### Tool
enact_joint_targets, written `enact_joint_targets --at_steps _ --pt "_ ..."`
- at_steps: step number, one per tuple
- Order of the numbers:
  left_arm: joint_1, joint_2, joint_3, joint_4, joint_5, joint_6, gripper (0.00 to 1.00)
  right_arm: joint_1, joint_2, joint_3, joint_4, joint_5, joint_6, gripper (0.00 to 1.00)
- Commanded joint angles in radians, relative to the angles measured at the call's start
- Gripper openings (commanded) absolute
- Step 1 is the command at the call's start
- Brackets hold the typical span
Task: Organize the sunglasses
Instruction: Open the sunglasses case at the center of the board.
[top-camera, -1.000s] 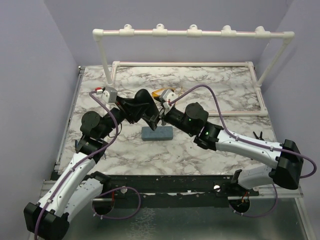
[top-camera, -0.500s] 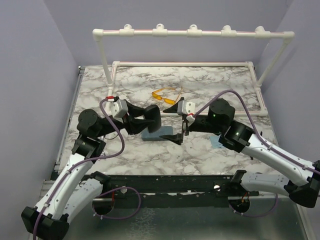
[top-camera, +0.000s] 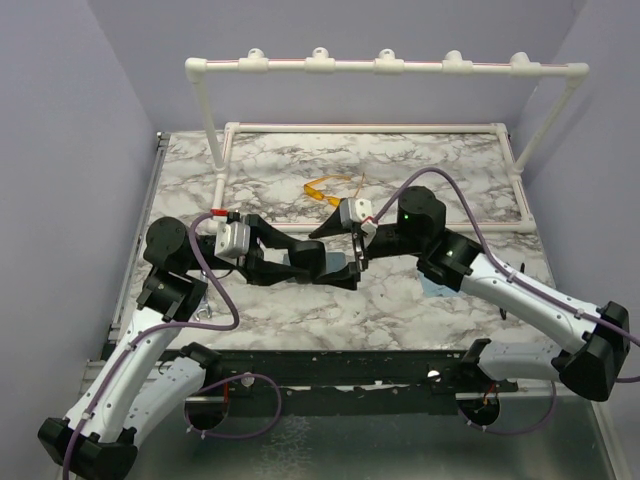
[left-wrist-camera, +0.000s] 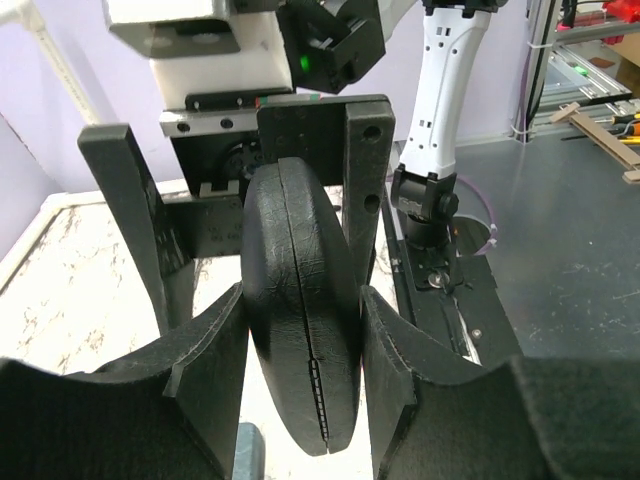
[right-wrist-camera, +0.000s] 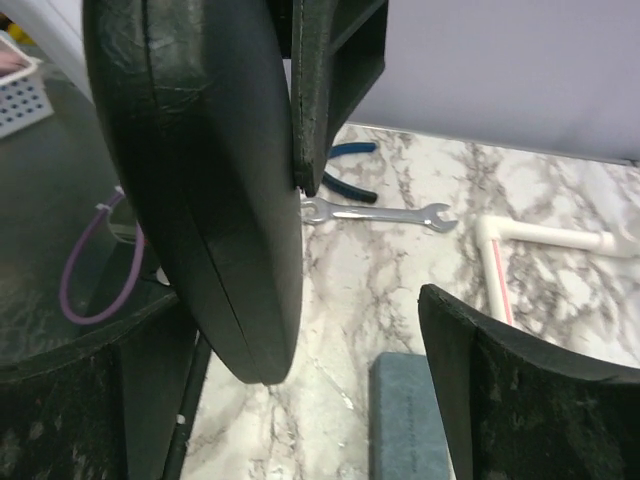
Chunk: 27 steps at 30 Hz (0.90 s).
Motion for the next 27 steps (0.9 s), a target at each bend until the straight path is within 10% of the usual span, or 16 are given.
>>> enact_joint_targets --at_steps 1,21,27 --pt "-0.007 0.001 0.029 0.009 0.002 0.026 0.0 0.0 0.057 0.034 0.109 -0.133 0.085 0.91" --pt "-0.01 -0.004 0.014 0.094 -0.13 -0.078 0.0 0.0 0.01 -0.074 0.26 -0.068 0.115 0.4" --pt "-0.01 -0.011 0.002 0.093 -0.232 -0.086 0.27 0.0 -0.004 -0.085 0.28 -0.028 0.127 0.33"
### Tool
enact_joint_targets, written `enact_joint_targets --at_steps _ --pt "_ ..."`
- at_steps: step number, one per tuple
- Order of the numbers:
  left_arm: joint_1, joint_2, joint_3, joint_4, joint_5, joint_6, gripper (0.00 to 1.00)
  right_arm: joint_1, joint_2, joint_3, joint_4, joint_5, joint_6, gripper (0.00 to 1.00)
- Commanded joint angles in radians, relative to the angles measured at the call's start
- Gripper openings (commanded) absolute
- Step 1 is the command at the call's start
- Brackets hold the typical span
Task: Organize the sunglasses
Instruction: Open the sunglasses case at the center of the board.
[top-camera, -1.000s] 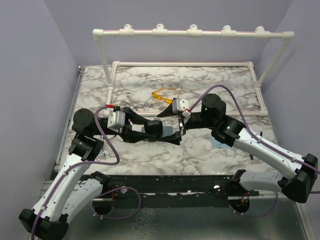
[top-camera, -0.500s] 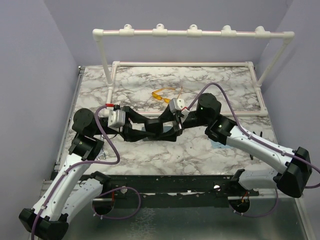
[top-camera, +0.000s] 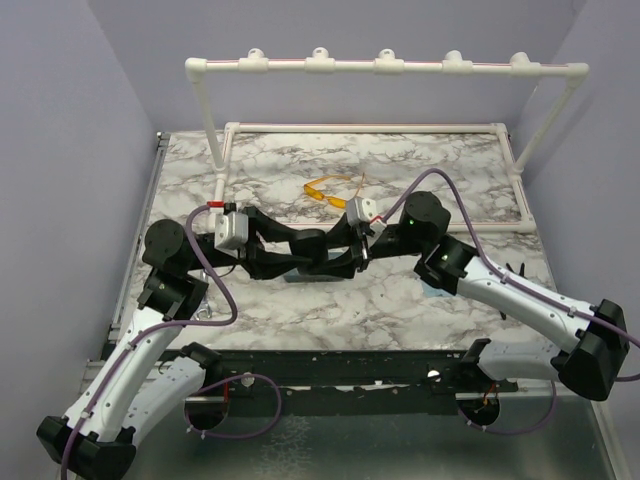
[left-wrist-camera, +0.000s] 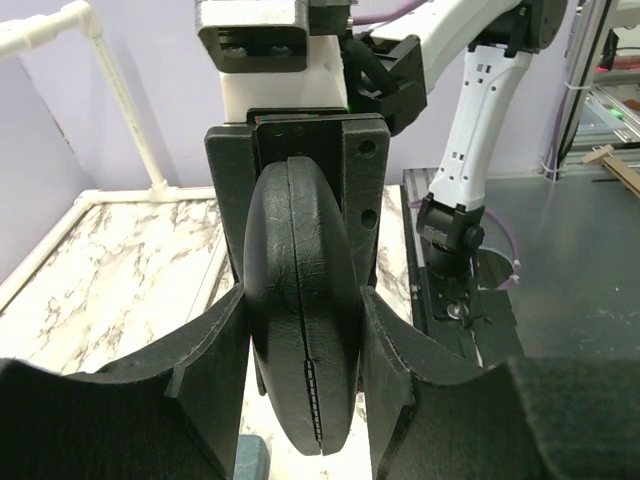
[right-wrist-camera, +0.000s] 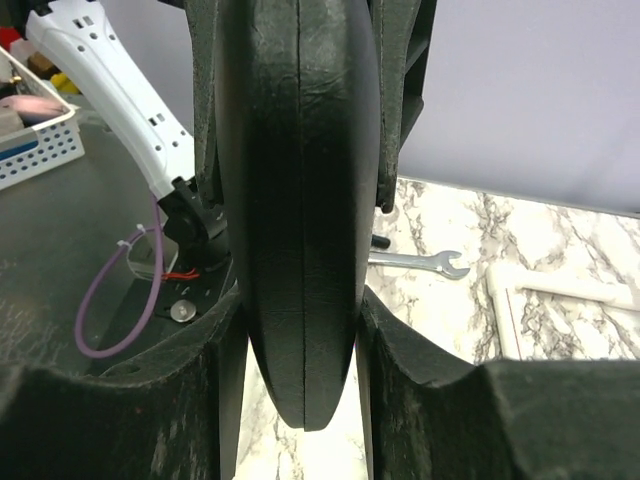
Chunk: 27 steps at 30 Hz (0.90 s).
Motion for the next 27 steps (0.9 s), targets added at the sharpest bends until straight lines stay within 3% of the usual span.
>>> enact_joint_targets --at_steps 1,7,9,14,21,27 --pt "-0.001 -0.016 -0.001 0.039 -0.145 -0.021 0.36 0.0 -0.028 -0.019 0.035 0.069 0.009 0.32" --pt "-0.001 -0.03 -0.018 0.019 -0.292 -0.067 0.9 0.0 -0.04 -0.028 0.034 0.233 0.032 0.29" --pt "-0.001 -0.035 -0.026 0.017 -0.347 -0.084 0.99 0.0 -0.025 -0.017 0.017 0.311 0.036 0.29" --pt "-0.001 -0.032 -0.044 0.017 -0.48 -0.144 0.99 0.001 0.024 0.058 -0.028 0.457 0.107 0.22" --pt "-0.002 -0.011 -0.047 0.017 -0.647 -0.152 0.99 0.046 0.042 0.019 0.145 0.747 0.276 0.21" --pt "-0.021 0.035 -0.029 0.053 -0.674 -0.103 0.99 0.14 0.132 0.1 0.127 0.895 0.207 0.21"
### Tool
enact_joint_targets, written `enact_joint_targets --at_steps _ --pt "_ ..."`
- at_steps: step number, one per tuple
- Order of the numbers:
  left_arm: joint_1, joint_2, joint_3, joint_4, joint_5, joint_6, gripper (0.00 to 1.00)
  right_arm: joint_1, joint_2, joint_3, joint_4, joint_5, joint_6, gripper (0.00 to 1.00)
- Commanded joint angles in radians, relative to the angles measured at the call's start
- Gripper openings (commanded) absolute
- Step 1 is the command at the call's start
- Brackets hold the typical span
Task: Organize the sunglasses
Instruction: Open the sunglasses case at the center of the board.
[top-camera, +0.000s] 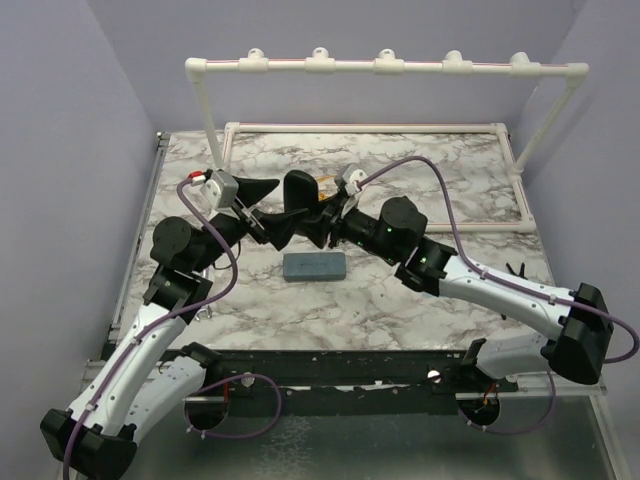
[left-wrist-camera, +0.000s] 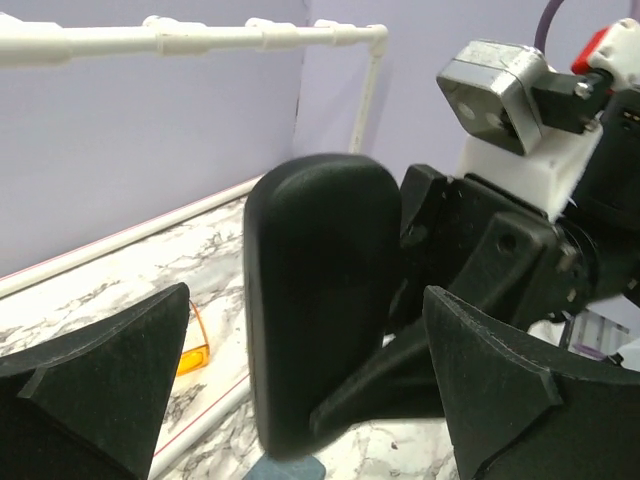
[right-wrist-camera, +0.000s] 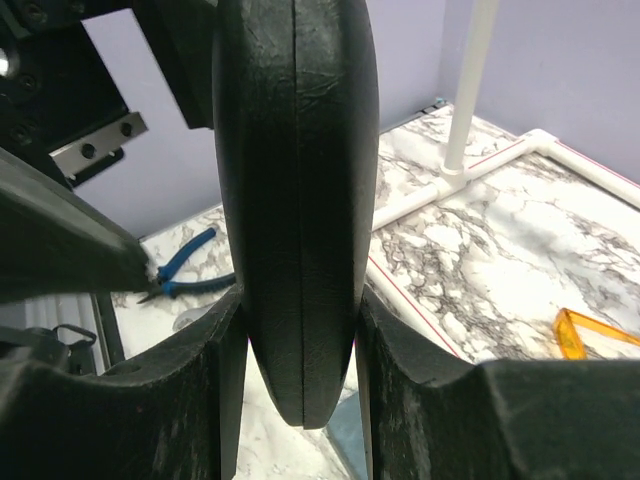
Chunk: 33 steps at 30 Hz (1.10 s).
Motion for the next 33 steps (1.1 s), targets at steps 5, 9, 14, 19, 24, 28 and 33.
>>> enact_joint_targets --at_steps 5,9,14,19,24,28,33 --pt "-0.021 0.039 0.017 0.083 -0.077 0.108 0.99 0.058 0.1 0.089 0.063 0.165 0.029 0.21" --pt "-0.021 0.042 0.017 0.032 -0.117 0.145 0.87 0.076 0.109 0.105 0.068 0.194 0.005 0.21" --pt "-0.021 0.047 0.012 0.018 -0.096 0.146 0.71 0.083 0.118 0.121 0.055 0.205 -0.018 0.21" --pt "-0.021 0.055 0.011 0.018 -0.132 0.152 0.76 0.099 0.148 0.162 0.024 0.225 -0.052 0.21" --pt "-0.021 0.059 0.014 0.009 -0.18 0.165 0.74 0.107 0.167 0.177 0.006 0.237 -0.069 0.21" --pt "-0.021 0.066 0.014 -0.014 -0.211 0.183 0.64 0.113 0.182 0.194 -0.012 0.231 -0.076 0.21" --pt "-0.021 0.055 0.017 -0.054 -0.23 0.195 0.14 0.113 0.164 0.171 0.0 0.204 -0.116 0.31"
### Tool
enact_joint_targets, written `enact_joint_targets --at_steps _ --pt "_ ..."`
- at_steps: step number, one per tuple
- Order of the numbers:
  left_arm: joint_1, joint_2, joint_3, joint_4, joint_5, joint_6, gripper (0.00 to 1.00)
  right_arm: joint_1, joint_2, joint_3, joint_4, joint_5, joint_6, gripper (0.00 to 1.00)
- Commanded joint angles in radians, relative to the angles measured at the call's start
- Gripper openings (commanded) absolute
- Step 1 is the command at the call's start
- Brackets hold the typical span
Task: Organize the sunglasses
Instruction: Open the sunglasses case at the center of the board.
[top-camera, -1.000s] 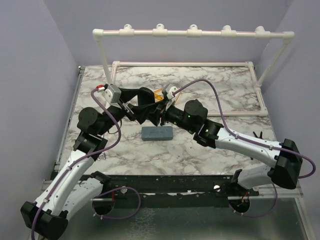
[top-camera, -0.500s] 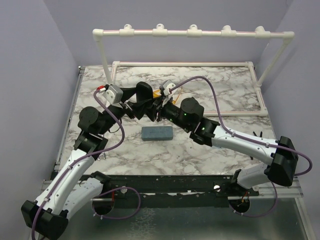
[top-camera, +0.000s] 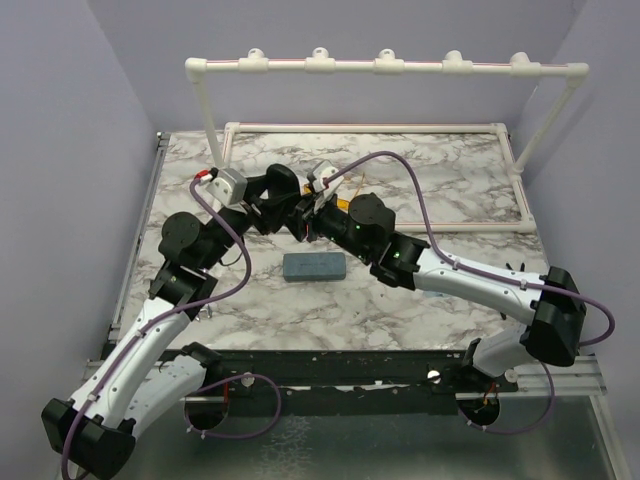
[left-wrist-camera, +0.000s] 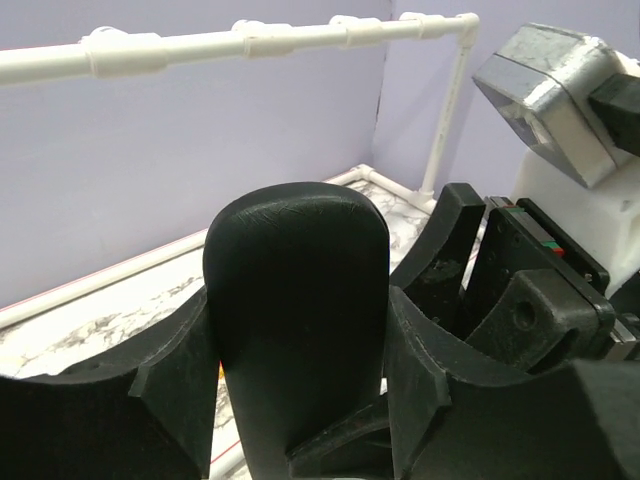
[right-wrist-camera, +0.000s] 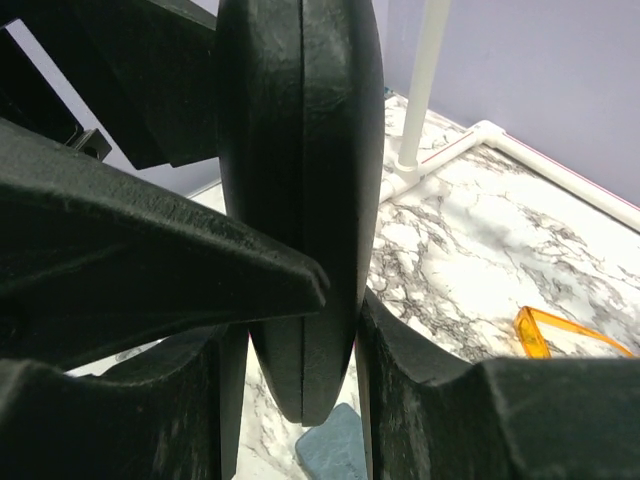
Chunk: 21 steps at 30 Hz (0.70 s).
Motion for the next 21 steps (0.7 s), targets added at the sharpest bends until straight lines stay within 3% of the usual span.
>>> enact_joint_targets --at_steps 1,3,6,11,16,21 --pt "0.002 -0.006 0.015 -0.066 -0.043 0.03 0.04 0.016 -0.023 0.005 0.03 -0.028 -0.067 0.37" --pt "0.002 -0.015 0.014 -0.068 -0.016 0.022 0.0 0.016 -0.041 -0.013 0.032 -0.073 -0.105 0.58" --pt "0.002 -0.028 0.019 -0.074 0.048 0.017 0.0 0.012 -0.082 -0.031 -0.007 -0.152 -0.153 0.98" --pt "0.002 -0.045 0.04 -0.09 0.196 0.027 0.0 -0.033 -0.224 -0.094 -0.146 -0.342 -0.225 1.0" --pt "0.002 -0.048 0.057 -0.082 0.463 0.037 0.0 -0.156 -0.38 -0.209 -0.201 -0.774 -0.278 1.0" --pt "0.002 -0.04 0.079 -0.041 0.695 0.004 0.0 -0.221 -0.36 -0.216 -0.177 -0.989 -0.246 1.0"
